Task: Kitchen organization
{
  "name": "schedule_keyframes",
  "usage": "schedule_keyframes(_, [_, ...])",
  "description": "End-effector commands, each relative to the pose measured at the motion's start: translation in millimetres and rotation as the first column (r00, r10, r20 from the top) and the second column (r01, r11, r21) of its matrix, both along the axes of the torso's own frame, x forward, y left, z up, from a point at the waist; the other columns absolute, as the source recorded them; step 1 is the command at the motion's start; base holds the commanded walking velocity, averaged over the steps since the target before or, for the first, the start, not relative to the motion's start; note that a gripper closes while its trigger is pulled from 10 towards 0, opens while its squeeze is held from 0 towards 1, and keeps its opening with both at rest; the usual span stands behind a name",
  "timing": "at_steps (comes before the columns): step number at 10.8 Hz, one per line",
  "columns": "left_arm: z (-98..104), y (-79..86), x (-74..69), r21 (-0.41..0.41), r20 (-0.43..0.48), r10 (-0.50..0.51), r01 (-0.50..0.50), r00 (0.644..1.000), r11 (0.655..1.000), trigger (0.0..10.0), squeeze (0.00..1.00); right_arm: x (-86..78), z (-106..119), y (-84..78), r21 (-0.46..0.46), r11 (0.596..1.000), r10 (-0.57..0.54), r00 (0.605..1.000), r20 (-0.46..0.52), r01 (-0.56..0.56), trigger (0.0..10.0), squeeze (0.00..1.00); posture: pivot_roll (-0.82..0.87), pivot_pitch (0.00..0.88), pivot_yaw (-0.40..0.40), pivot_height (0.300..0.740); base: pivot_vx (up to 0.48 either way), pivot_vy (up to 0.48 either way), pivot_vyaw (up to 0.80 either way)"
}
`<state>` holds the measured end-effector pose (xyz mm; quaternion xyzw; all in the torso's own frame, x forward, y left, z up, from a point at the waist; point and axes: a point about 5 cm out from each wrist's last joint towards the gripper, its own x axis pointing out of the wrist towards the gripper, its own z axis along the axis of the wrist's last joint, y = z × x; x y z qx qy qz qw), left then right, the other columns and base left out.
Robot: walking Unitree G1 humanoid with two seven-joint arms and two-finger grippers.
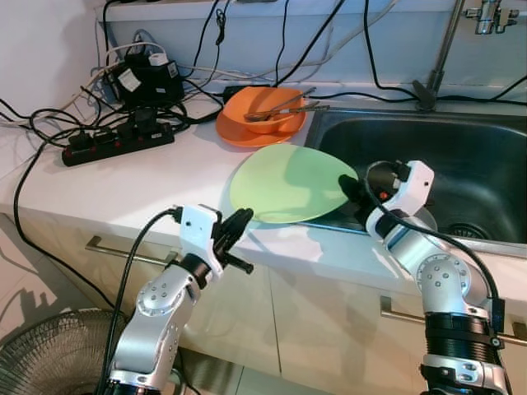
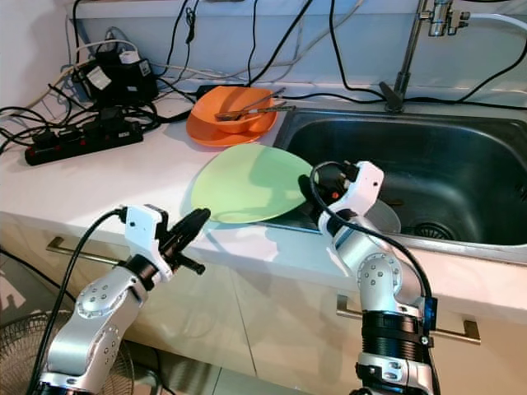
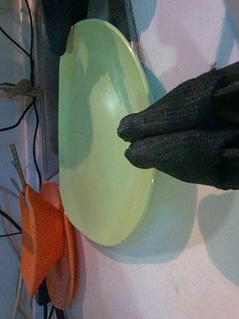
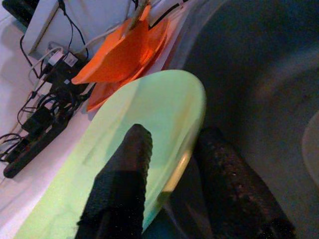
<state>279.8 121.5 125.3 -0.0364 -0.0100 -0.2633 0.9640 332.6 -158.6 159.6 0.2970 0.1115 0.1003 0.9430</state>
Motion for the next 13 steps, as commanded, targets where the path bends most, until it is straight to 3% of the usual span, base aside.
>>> schedule_keyframes(1, [2,4.3,2.0,0.005,0.003,0.011,-0.011,1.0,1.0,10.0,0.0,1.7,8,5.1,0.021,1.0,0.021,0.999,0.027,-0.021,0.0,0.0,0.04,0.0,0.104,0.74,0.0,0.0,0.0])
schedule_keyframes(9, [-1,3.3,1.5,0.012,-0.007,0.006,-0.006,1.0,1.0,10.0,0.0,-0.4,6,10.3,0.06,0.997,0.056,0.998,0.03,-0.058,0.0,0.0,0.04,0.0,0.104,0.74,0.0,0.0,0.0])
schedule_keyframes(11, [-2,3.7,1.5,0.013,-0.012,0.008,-0.008,1.0,1.0,10.0,0.0,-0.9,8,3.6,0.087,0.996,0.023,0.999,0.044,-0.027,0.0,0.0,0.05,0.0,0.106,0.74,0.0,0.0,0.0])
schedule_keyframes(13, [-3,4.5,1.8,0.013,-0.02,0.01,-0.01,1.0,1.0,10.0,0.0,1.3,19,-17.5,0.151,0.986,-0.079,0.994,0.074,0.067,0.0,0.0,0.04,0.0,0.111,0.74,0.0,0.0,0.0])
